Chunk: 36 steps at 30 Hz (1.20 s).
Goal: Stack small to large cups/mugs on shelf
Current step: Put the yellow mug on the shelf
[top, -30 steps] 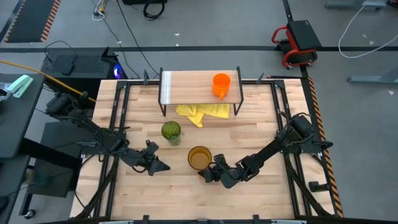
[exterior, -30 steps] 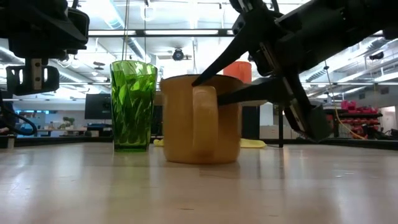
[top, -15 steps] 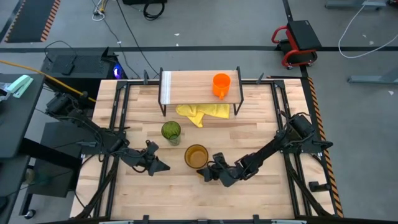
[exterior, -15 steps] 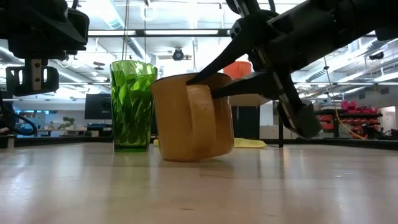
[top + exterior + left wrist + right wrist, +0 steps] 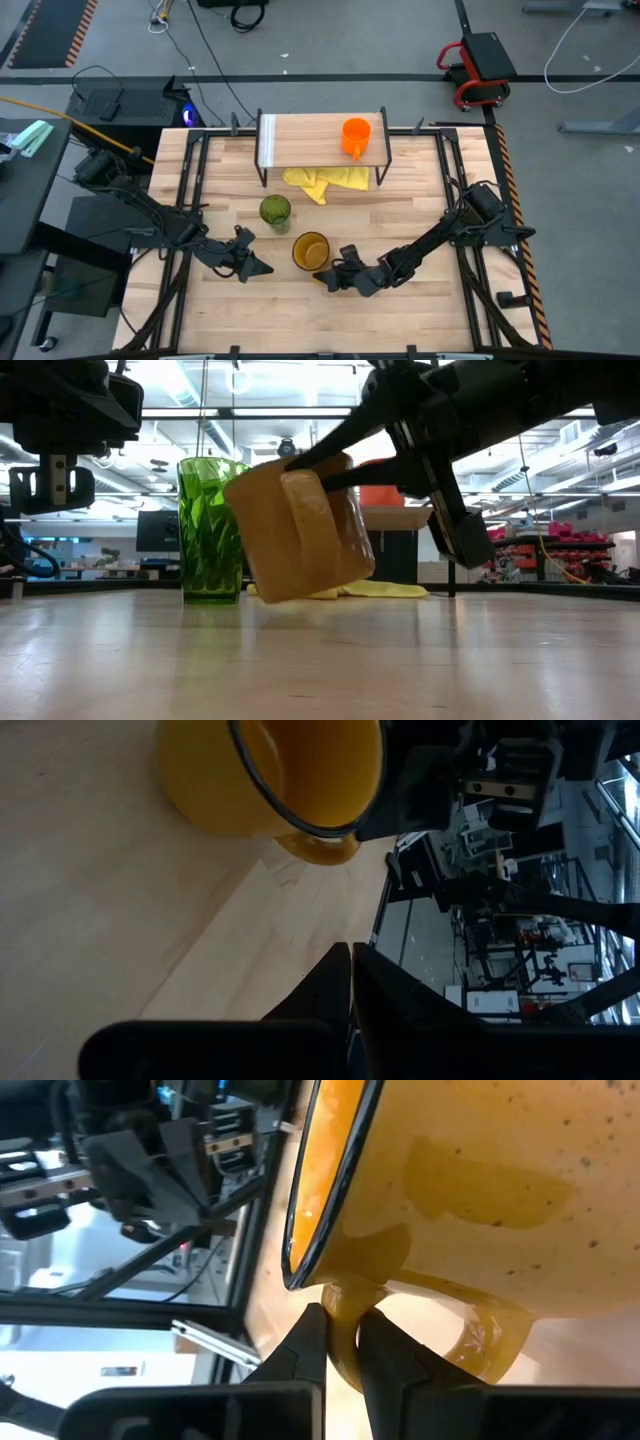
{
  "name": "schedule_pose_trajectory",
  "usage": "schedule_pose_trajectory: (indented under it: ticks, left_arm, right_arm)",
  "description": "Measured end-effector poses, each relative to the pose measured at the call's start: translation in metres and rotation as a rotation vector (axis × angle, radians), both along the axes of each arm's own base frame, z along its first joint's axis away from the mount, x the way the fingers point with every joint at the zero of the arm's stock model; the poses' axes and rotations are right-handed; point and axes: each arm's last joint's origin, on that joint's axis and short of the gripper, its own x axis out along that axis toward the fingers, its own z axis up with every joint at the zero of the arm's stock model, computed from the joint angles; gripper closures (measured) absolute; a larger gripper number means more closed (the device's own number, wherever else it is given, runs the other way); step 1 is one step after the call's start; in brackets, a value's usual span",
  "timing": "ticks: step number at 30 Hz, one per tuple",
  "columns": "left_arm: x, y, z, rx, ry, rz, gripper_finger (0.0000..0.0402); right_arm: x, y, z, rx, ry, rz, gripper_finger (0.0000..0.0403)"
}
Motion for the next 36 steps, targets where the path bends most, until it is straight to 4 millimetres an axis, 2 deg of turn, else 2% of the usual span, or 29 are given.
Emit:
schedule_pose_trajectory:
  ticks: [15,18,21,29,33,36]
  left_arm:
    - [0.000,0.000,0.000,-0.004,0.000,0.002,0.0383]
    - [0.000,0.000,0.000,-0.008,0.001,0.003,0.0387]
    - [0.000,0.000,0.000,-0.009,0.001,0.004,0.0387]
    - [0.000,0.000,0.000,-0.011,0.003,0.005,0.0382]
    - [0.001,0.001,0.000,-0.006,0.003,0.011,0.0388]
    - [0.002,0.003,0.000,-0.004,0.004,0.023,0.0389]
  right_arm:
    - [0.006,0.004,0.021,0.010,-0.203,0.040,0.0367]
    - [0.004,0.004,0.031,-0.008,-0.225,0.049,0.0367]
    - [0.001,0.001,0.049,-0.049,-0.248,0.057,0.0367]
    - [-0.022,-0.029,0.094,-0.201,-0.074,0.050,0.0367]
    - [-0.022,-0.056,0.122,-0.227,-0.140,0.075,0.0368]
    - [-0.018,-0.082,0.131,-0.234,-0.149,0.079,0.0368]
